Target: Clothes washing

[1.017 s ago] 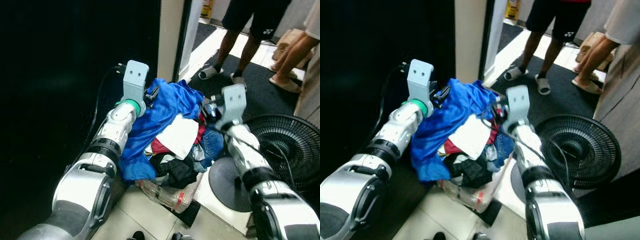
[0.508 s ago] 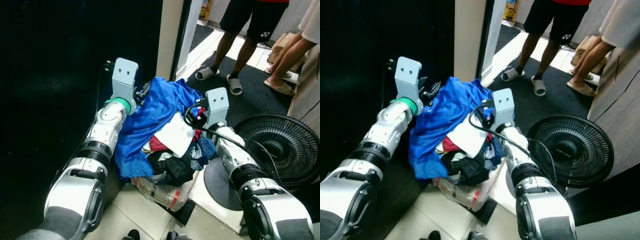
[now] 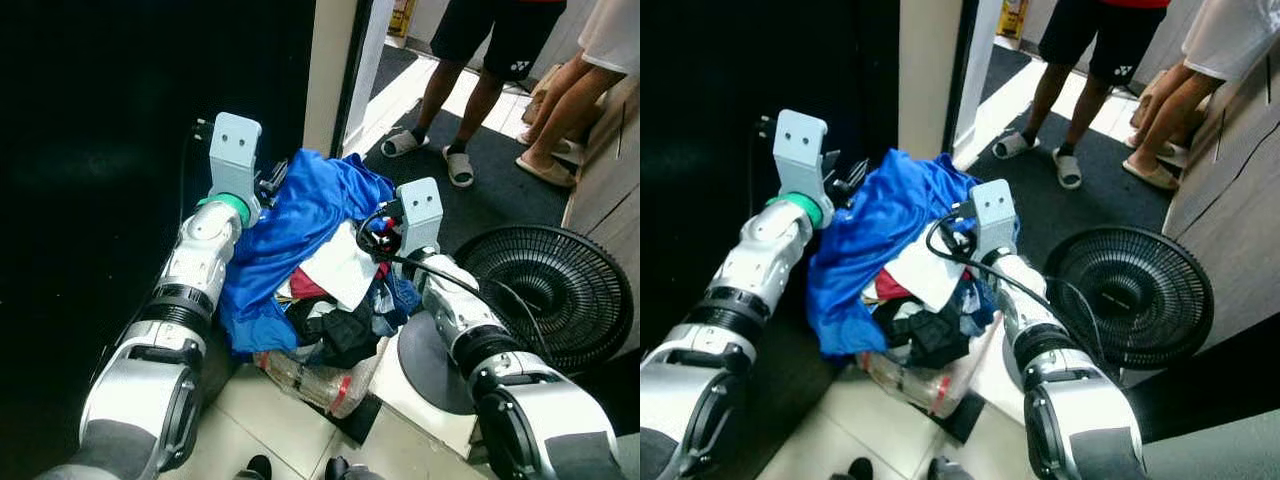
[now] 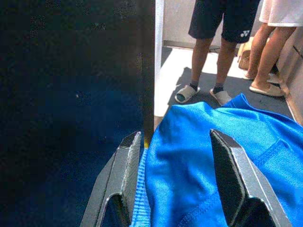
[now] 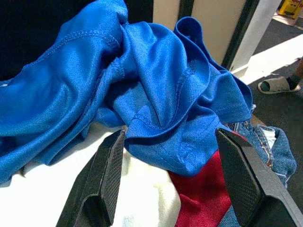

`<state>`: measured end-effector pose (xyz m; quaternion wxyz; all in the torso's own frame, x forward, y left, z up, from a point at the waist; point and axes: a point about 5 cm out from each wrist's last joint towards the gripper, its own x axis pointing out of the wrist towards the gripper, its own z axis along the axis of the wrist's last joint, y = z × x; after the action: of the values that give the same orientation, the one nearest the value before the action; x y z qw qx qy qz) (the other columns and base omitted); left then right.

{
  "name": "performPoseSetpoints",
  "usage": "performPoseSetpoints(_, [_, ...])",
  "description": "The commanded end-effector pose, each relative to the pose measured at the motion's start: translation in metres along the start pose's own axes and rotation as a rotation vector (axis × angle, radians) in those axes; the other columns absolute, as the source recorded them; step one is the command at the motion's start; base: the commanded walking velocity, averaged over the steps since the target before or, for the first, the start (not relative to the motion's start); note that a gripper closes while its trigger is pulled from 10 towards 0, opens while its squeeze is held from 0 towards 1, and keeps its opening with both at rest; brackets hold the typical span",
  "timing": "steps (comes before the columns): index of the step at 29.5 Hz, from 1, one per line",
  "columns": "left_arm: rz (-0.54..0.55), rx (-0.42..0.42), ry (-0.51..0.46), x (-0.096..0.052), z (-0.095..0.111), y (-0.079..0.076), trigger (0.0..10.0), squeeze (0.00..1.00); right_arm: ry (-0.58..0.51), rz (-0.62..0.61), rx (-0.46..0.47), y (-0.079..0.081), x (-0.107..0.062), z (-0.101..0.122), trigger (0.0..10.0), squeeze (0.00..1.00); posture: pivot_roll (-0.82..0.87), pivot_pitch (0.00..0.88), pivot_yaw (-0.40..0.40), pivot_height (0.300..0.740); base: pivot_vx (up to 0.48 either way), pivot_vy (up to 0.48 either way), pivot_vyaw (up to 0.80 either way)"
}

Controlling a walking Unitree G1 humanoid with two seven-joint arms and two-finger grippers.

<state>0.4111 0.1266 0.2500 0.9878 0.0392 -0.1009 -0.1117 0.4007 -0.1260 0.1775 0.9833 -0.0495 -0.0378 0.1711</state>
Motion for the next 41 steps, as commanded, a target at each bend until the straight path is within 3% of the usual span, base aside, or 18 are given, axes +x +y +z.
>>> performPoseSetpoints(1, [0.024,-0.026,0.039,-0.003,-0.009,0.007,10.0,0.0,0.023,-0.02,0.025,-0.002,-0.003,-0.009,10.0,0.0,0.07,0.223,-0.031,0.74,0.0,0.0,0.0])
performPoseSetpoints(9, [0.02,-0.05,0.045,-0.002,-0.013,0.002,10.0,0.0,0.027,-0.036,0.02,-0.011,-0.006,-0.009,10.0,0.0,0.0,0.2,-0.046,0.74,0.0,0.0,0.0])
performPoseSetpoints(11, [0.01,-0.076,0.062,-0.002,-0.019,-0.006,10.0,0.0,0.032,-0.067,0.026,-0.023,-0.01,-0.009,10.0,0.0,-0.05,0.184,-0.022,0.74,0.0,0.0,0.0])
performPoseSetpoints(15, [0.001,-0.085,0.072,-0.002,-0.021,-0.01,10.0,0.0,0.035,-0.089,0.035,-0.029,-0.013,-0.01,10.0,0.0,-0.07,0.177,-0.002,0.74,0.0,0.0,0.0])
performPoseSetpoints(17, [-0.036,-0.086,0.095,0.0,-0.025,-0.021,10.0,0.0,0.021,-0.16,0.055,-0.046,-0.02,-0.01,10.0,0.0,-0.11,0.159,0.042,0.74,0.0,0.0,0.0])
performPoseSetpoints(25, [-0.078,-0.073,0.115,0.003,-0.026,-0.03,10.0,0.0,-0.036,-0.228,0.052,-0.065,-0.027,-0.001,10.0,0.0,-0.15,0.142,0.09,0.74,0.0,0.0,0.0])
performPoseSetpoints(32, [-0.081,-0.06,0.133,0.001,-0.031,-0.028,10.0,0.0,-0.104,-0.25,0.04,-0.079,-0.029,0.017,10.0,0.0,-0.18,0.13,0.065,0.74,0.0,0.0,0.0])
performPoseSetpoints(36, [-0.041,-0.063,0.154,-0.005,-0.043,-0.018,10.0,0.0,-0.113,-0.248,0.033,-0.082,-0.029,0.021,10.0,0.0,-0.17,0.083,0.041,0.74,0.0,0.0,0.0])
performPoseSetpoints(41, [-0.019,-0.048,0.167,-0.011,-0.051,-0.008,10.0,0.0,-0.106,-0.246,0.037,-0.081,-0.029,0.019,10.0,0.0,-0.15,0.085,0.044,0.74,0.0,0.0,0.0])
